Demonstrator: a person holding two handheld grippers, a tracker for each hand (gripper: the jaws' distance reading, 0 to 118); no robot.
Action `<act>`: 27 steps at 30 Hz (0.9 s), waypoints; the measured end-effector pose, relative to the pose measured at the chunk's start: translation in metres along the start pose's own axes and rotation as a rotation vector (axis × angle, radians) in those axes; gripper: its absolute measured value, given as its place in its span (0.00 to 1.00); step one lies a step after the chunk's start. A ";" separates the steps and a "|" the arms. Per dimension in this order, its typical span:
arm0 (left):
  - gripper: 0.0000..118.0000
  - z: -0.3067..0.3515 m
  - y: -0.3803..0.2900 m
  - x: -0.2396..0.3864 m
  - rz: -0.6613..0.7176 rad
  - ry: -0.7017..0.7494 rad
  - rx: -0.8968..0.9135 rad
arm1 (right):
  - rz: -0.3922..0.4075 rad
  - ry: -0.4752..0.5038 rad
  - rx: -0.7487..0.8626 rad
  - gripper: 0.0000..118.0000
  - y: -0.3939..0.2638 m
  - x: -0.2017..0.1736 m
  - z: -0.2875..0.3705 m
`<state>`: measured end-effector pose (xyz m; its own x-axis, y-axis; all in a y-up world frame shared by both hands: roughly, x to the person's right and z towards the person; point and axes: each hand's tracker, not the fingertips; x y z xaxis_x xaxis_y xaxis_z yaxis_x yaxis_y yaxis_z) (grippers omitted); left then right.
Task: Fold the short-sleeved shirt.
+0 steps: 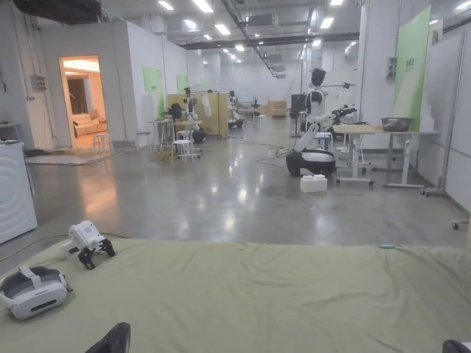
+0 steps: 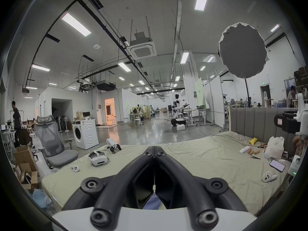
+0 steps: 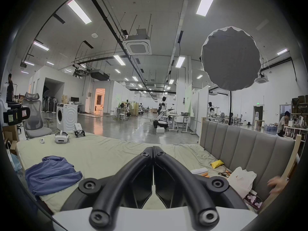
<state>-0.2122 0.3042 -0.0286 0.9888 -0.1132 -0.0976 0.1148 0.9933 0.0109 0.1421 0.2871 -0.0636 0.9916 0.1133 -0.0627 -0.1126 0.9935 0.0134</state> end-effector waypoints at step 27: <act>0.00 0.006 -0.071 0.003 -0.451 -0.169 -0.158 | 0.732 0.154 -0.034 0.00 -0.053 -0.036 0.008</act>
<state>-0.2166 0.2331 -0.0241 0.8474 -0.5204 0.1051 0.5308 0.8346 -0.1472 0.1125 0.2306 -0.0542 0.6428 0.7424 -0.1891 -0.7445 0.6635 0.0743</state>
